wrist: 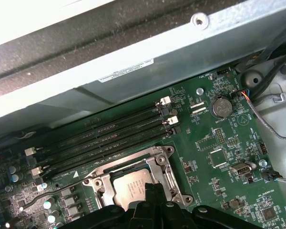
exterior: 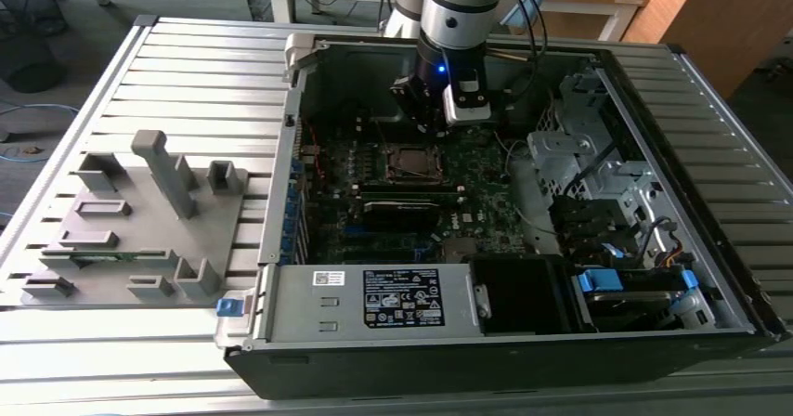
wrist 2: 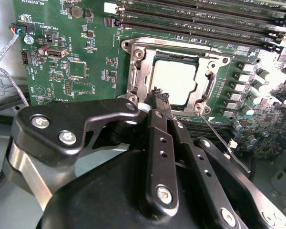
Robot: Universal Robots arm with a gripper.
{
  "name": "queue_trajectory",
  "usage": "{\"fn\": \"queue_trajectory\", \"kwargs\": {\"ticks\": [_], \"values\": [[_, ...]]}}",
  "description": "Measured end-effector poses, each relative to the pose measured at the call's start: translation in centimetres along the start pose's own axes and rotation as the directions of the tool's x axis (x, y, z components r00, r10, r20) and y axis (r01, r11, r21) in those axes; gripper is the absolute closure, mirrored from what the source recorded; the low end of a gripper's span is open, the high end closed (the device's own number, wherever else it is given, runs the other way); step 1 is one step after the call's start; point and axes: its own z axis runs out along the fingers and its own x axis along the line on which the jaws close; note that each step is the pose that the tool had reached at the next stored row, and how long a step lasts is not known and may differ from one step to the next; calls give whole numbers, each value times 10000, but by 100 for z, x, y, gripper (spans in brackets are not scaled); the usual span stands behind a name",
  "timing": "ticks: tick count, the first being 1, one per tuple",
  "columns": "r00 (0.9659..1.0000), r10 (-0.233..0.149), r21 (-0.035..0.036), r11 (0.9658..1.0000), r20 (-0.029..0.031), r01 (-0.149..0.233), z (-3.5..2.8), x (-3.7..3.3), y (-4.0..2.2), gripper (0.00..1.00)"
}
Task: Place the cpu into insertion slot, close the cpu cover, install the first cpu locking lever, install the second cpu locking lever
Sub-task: 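Close the cpu cover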
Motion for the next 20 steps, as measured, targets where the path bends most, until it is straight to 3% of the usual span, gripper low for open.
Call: {"fn": "queue_trajectory", "kwargs": {"ticks": [7,14,20], "values": [[10000,-67,1,10000,-2,67,0,0,0,89],[9971,-755,10,9971,-20,755,4,0,0,89],[9966,-818,9,9967,-21,818,7,0,0,89]]}}
